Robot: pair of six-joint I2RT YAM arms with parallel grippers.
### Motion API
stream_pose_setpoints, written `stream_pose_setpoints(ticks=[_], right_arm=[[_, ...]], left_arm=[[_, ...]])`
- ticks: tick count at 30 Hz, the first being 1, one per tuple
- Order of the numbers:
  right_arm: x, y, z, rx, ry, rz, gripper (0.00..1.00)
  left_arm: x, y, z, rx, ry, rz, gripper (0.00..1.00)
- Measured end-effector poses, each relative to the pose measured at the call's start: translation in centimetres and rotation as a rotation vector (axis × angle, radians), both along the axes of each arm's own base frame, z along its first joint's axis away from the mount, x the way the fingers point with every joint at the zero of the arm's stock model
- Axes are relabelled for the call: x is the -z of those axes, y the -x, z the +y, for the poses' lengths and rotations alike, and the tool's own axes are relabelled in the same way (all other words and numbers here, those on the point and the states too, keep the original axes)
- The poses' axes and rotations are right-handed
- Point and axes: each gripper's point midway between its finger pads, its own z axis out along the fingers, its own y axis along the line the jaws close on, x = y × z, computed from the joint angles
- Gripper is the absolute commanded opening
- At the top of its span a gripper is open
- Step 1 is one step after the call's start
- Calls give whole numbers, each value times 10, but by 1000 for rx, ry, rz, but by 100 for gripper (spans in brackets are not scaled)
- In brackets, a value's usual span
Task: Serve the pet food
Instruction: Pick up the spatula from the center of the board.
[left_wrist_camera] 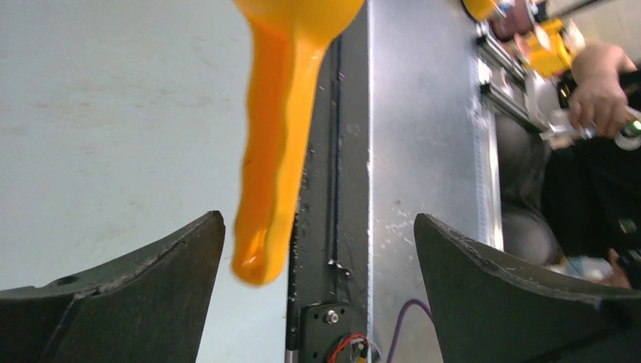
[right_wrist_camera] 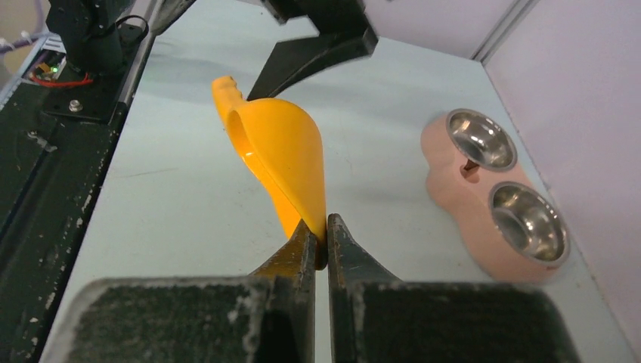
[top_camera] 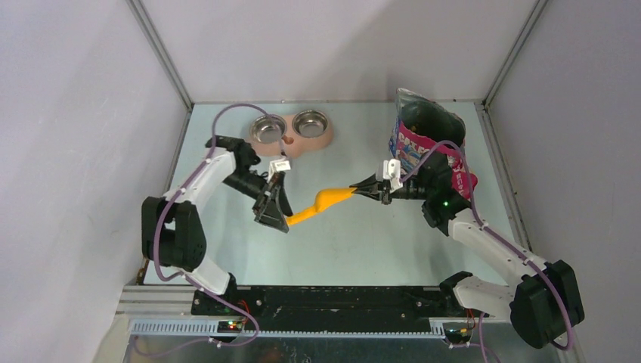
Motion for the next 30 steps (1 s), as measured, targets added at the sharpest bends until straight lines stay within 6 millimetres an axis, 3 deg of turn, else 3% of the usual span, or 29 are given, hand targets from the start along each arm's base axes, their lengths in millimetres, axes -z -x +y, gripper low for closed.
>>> stream_pose_setpoints(ticks=[5,10,15,18,22,24,26,30], right_arm=[[-3,-7,-2,56,0,77,0],[-24,-30,-11,181,-23,120,0],[-43,-66,-33,373,-51,131,0],[-46,-83,-50,469,-62,144,0],[-40,-93,-64,543,-56,175,0],[-38,-93,-64,546,-50,185,0],[-35,-92,-65,549,-43,195,0],[-33,-92,-65,549,-37,202,0]], left_arm=[[-31,-41,31,-205,34,-129,100],[-59,-96,62,-454,28,-262,100],[-41,-155,82,-739,-96,-361,100],[-38,-202,95,-906,-152,-366,100],[-37,-275,102,-1048,-193,-351,100],[-29,-301,101,-1086,-209,-335,100],[-15,-320,97,-1115,-237,-305,100],[10,-337,82,-1141,-298,-262,100]])
